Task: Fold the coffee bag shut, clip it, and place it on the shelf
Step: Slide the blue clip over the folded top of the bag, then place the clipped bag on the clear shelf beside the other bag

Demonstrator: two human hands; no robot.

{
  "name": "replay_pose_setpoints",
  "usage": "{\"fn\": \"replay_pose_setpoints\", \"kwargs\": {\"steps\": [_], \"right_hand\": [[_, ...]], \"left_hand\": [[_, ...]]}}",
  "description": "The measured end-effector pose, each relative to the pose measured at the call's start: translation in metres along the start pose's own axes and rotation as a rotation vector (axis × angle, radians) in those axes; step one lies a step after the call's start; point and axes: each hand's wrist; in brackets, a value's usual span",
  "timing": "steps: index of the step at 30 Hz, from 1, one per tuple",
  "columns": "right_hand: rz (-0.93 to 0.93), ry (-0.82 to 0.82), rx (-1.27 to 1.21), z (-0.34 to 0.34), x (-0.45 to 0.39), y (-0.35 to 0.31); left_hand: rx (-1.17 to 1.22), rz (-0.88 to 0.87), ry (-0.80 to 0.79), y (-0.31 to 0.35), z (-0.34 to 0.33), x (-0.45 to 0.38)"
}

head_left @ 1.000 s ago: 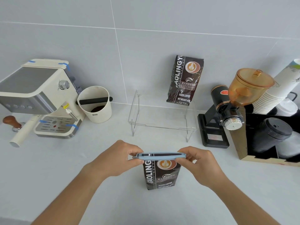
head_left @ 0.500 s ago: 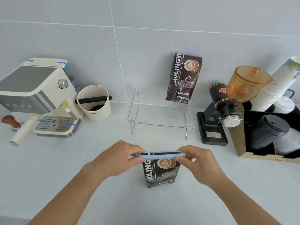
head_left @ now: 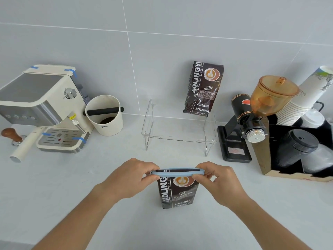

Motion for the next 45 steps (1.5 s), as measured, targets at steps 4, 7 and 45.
{"fn": "replay_pose_setpoints", "kwargs": {"steps": [4, 7, 45], "right_hand": [[-0.040, -0.012, -0.084, 0.001, -0.002, 0.000], [-0.034, -0.041, -0.149, 0.002, -0.005, 0.000], [-0.233, -0.234, -0.209, -0.031, -0.018, 0.036]], "left_hand": [[0.067, 0.002, 0.020, 0.001, -0.002, 0.001], [0.302, 0.054, 0.053, -0.002, -0.008, 0.003], [0.871, 0.334, 0.171, -0.013, -0.069, -0.012]]}}
Point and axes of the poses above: each hand's wrist, its own x-axis away from the middle knuckle, its own z-axis out of the back of the hand, y = z × x, and after that the axes turned 1 degree about -z, right-handed
